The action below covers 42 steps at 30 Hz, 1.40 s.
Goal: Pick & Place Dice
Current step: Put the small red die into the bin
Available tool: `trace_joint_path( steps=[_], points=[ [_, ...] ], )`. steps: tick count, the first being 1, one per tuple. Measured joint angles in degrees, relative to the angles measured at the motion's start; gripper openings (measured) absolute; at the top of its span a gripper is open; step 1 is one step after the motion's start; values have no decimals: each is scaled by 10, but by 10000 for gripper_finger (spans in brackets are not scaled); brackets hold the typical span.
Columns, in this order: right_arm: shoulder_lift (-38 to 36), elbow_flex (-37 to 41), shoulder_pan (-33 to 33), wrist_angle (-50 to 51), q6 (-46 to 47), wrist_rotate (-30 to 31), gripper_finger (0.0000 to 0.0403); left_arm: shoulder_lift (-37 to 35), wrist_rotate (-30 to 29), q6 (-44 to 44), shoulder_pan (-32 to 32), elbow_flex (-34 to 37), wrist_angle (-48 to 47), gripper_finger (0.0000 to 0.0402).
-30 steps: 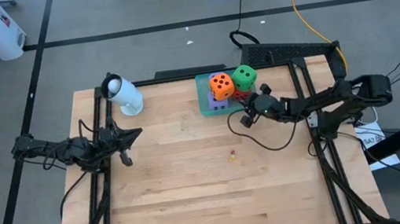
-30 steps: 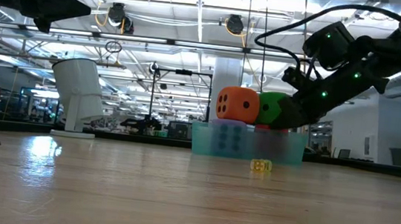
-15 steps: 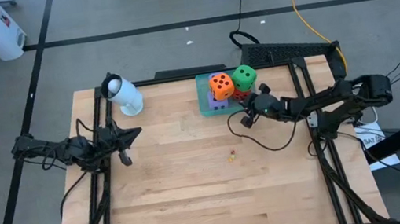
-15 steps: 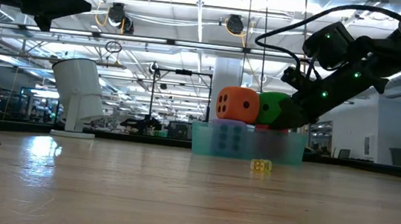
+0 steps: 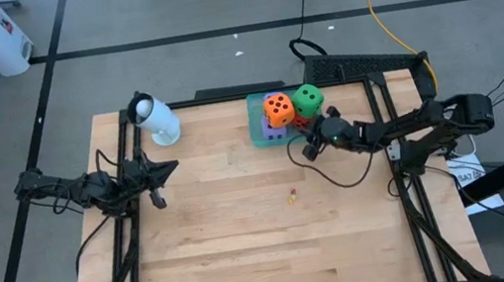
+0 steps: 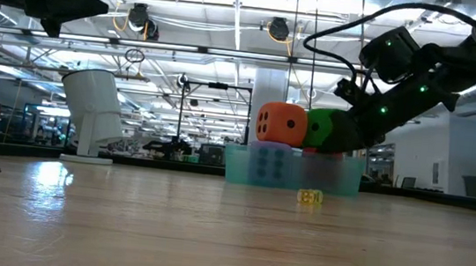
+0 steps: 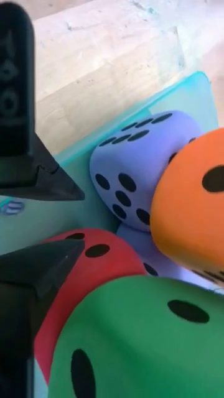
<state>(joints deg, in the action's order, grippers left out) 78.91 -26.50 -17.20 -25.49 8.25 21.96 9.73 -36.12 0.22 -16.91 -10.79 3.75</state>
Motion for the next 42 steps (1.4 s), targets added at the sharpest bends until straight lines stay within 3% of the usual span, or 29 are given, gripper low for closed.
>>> trace_joint_path(
  steps=[6, 13, 20, 25, 31, 42],
  points=[
    [0, 0, 0, -5, -11, -2, 121, 0, 0, 0, 0, 0, 0, 19],
    [-43, 1, 45, -42, -98, -41, 118, 0, 0, 3, 0, 0, 0, 19],
    [-115, 1, 118, -52, -138, -52, 70, 0, 0, -15, 0, 0, 0, 19],
    [-154, 39, 140, -149, -135, -165, 11, 0, 0, -10, 0, 0, -1, 19],
    [-211, 137, 125, -287, -112, -238, 8, 0, 0, 38, 0, 0, -1, 19],
    [-305, 243, 40, -344, -64, -300, 1, 0, 0, 35, 0, 0, -1, 19]
  ],
)
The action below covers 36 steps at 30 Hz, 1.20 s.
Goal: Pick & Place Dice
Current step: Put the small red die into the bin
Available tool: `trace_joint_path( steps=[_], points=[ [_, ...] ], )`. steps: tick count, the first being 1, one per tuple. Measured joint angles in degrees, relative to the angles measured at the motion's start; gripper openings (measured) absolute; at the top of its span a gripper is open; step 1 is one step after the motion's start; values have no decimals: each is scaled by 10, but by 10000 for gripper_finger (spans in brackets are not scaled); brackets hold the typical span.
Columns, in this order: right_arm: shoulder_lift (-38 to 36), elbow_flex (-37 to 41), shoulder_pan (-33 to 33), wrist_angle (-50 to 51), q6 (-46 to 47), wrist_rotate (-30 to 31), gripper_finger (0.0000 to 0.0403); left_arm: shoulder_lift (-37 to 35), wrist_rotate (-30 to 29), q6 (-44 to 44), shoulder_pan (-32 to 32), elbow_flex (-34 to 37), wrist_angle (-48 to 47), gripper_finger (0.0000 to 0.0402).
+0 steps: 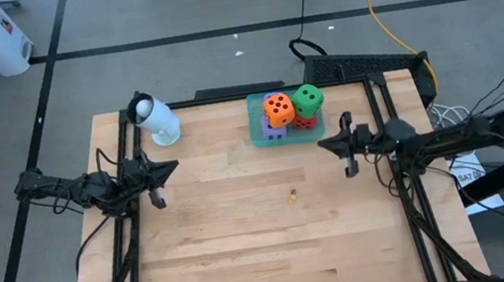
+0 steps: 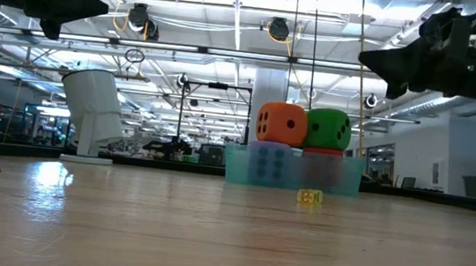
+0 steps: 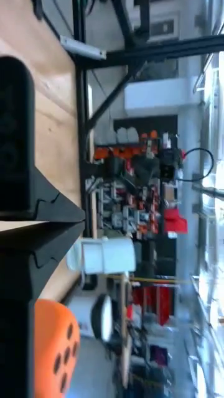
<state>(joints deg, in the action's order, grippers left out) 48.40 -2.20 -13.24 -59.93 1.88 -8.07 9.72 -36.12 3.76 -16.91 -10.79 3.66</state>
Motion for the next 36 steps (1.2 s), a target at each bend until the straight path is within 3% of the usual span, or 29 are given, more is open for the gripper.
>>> trace_joint_path(
  steps=[6, 12, 17, 20, 25, 27, 36],
  points=[
    [-11, 3, -29, 2, 23, -126, 1, 0, 0, -21, 0, 0, 0, 19],
    [-14, 4, -29, 3, 13, -132, 2, 0, 0, 10, 0, 0, 0, 19],
    [-14, -8, -3, 17, -26, -147, 1, 0, 0, -20, 0, 0, 0, 19],
    [-10, -38, 30, 109, -42, -139, 0, 0, 0, -32, 0, 0, 0, 19],
    [24, -120, 97, 288, -93, -24, 0, 0, 0, -25, 0, 0, 0, 19],
    [51, -139, 119, 342, -103, -6, 0, 0, 0, -17, 0, 0, 0, 19],
    [194, -220, 179, 380, -145, -11, 0, 0, 0, -15, 0, 0, 0, 19]
  ],
)
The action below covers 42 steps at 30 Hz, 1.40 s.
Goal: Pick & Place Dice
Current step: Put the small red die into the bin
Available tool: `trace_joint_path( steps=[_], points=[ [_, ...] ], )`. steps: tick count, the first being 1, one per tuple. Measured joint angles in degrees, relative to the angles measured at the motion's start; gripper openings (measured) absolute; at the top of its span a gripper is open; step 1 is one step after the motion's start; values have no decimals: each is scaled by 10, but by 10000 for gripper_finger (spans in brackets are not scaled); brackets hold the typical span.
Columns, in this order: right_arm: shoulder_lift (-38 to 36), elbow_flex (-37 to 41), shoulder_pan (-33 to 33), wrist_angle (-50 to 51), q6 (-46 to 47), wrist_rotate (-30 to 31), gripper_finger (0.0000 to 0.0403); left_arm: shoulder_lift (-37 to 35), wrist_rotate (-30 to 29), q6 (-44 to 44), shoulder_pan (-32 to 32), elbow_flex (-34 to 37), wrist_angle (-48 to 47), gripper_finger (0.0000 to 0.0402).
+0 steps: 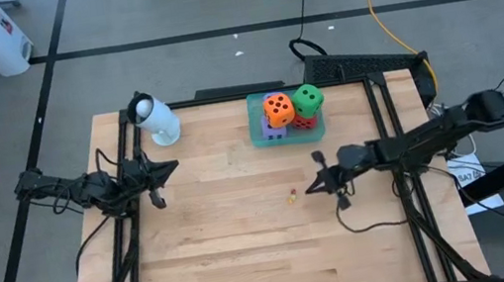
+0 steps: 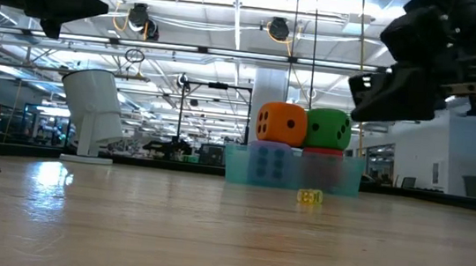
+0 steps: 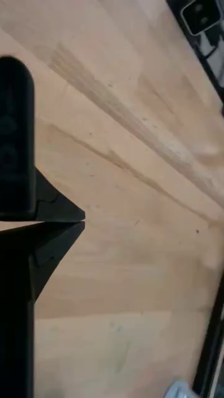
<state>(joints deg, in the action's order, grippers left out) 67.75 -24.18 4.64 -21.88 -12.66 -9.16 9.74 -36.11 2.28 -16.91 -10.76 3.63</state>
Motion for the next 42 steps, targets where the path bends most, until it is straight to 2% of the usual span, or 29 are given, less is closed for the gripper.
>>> trace_joint_path(
  steps=[7, 13, 17, 25, 36, 42],
  points=[
    [125, -58, 1, 15, -43, -11, 0, 0, 0, -10, 0, 0, 0, 19],
    [205, -97, 1, 0, -69, -14, 0, 0, 0, -10, 0, 0, 0, 19],
    [237, -120, 2, -17, -75, 16, 0, 0, 0, -4, 0, 0, -1, 19],
    [268, -127, -6, -22, -67, 59, 0, 0, 0, -5, 0, 0, -5, 19],
    [265, -127, -17, 66, -76, 62, 0, 0, 0, -7, 0, 0, -4, 19],
    [245, -125, -14, 65, -76, 64, 0, 0, 0, -6, 0, 0, -5, 19]
  ],
)
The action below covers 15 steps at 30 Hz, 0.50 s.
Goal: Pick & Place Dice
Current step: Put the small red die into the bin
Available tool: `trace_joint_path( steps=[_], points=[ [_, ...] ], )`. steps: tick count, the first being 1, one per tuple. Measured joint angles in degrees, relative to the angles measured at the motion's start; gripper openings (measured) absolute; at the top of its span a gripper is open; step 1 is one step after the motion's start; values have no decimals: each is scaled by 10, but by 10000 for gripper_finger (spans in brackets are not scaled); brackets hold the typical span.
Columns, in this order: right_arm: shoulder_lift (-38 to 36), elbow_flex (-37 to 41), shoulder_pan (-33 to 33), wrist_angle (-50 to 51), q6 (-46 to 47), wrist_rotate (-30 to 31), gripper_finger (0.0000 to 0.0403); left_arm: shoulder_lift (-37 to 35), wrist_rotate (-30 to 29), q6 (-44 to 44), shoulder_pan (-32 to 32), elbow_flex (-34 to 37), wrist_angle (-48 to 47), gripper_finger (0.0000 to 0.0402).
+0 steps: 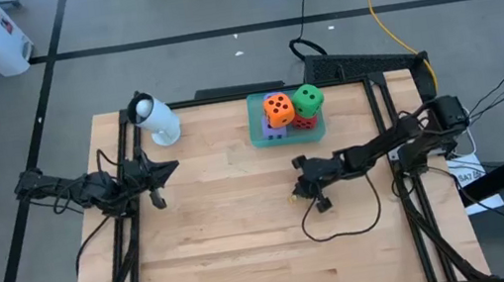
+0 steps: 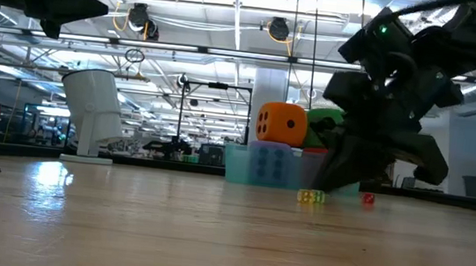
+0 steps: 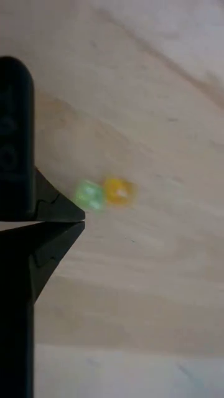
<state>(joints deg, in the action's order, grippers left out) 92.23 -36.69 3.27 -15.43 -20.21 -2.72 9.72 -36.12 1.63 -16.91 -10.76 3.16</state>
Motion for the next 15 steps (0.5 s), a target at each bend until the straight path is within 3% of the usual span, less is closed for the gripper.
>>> trace_joint_path(
  steps=[5, 9, 12, 15],
  points=[
    [-70, -1, 2, 5, 56, 86, 0, 0, 0, -3, 0, 0, -1, 19],
    [-151, -1, 2, 105, 156, 184, 0, 0, 0, -3, 0, 0, -1, 19],
    [-198, 1, 2, 194, 234, 225, 2, 0, 0, -4, 0, 0, -1, 19],
    [-225, 18, 4, 213, 285, 262, 23, 0, 0, 0, 0, 0, -1, 19]
  ],
)
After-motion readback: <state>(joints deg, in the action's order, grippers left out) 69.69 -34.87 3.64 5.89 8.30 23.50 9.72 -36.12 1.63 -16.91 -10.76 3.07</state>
